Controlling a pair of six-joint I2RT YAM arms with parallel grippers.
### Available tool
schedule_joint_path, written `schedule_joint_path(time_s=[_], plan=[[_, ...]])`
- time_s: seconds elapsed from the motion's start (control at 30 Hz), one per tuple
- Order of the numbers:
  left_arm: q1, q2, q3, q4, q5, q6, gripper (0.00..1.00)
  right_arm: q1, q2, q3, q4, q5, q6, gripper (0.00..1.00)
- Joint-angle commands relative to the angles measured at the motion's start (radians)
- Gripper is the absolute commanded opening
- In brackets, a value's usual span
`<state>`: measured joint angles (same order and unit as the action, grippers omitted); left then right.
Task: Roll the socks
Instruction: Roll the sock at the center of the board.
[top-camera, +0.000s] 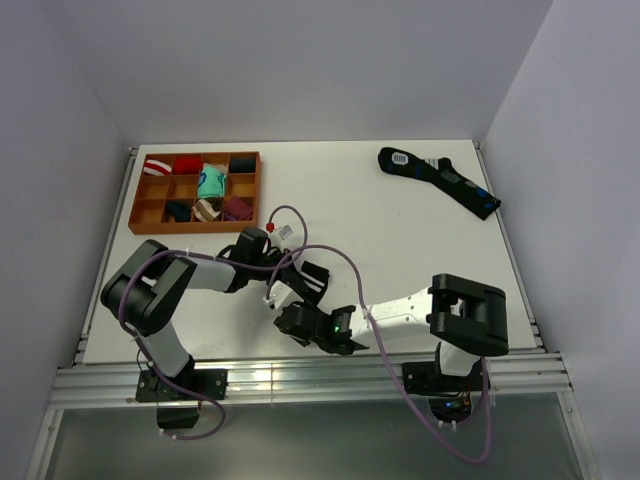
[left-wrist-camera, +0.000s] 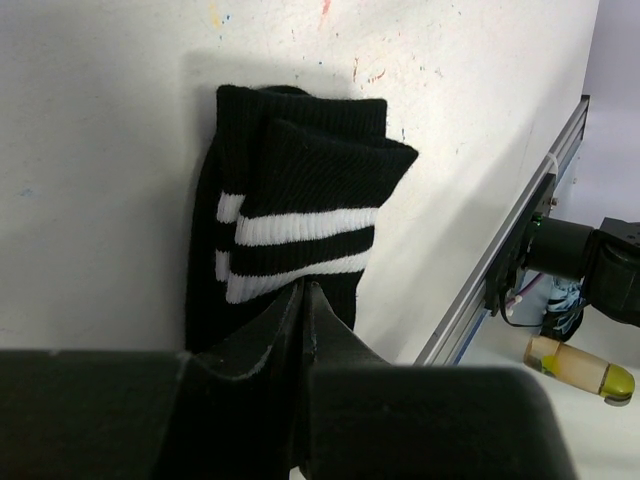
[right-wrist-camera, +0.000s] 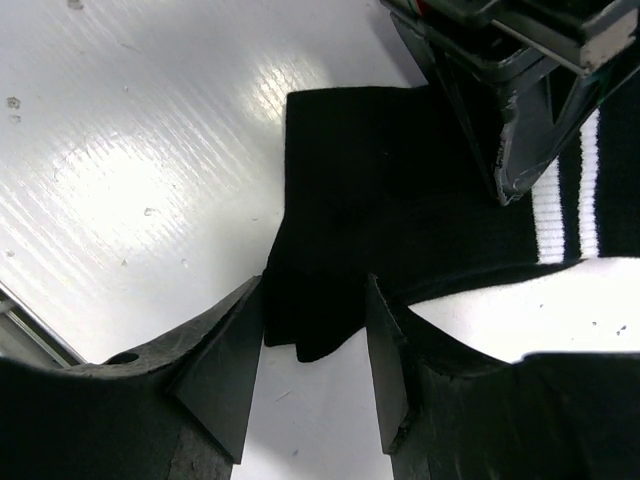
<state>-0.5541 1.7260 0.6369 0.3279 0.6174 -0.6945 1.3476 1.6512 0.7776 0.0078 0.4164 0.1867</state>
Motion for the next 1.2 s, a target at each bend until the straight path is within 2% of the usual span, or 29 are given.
schedule_joint_path(time_s=[0.0, 0.1, 0.5, 0.8, 1.0, 1.17], plan=[[0.005, 0.027, 0.007, -0.046, -0.013, 0.039, 0.11, -0.011, -0.036, -0.015, 0.024, -0.001, 0.019, 0.52], [0.005, 0.029, 0.004, -0.046, -0.013, 0.038, 0.11, -0.025, -0.044, -0.032, 0.032, -0.016, 0.04, 0.5], [0.005, 0.046, 0.001, -0.038, -0.018, 0.038, 0.11, -0.117, -0.163, -0.156, 0.184, -0.171, 0.128, 0.34], [0.005, 0.049, -0.003, -0.036, -0.028, 0.039, 0.1, -0.284, -0.289, -0.259, 0.296, -0.494, 0.203, 0.3], [0.005, 0.052, -0.022, -0.01, -0.027, 0.03, 0.09, -0.367, -0.212, -0.174, 0.238, -0.694, 0.253, 0.29], [0.003, 0.046, -0.036, 0.007, -0.025, 0.018, 0.09, -0.399, -0.159, -0.172, 0.228, -0.758, 0.315, 0.27]])
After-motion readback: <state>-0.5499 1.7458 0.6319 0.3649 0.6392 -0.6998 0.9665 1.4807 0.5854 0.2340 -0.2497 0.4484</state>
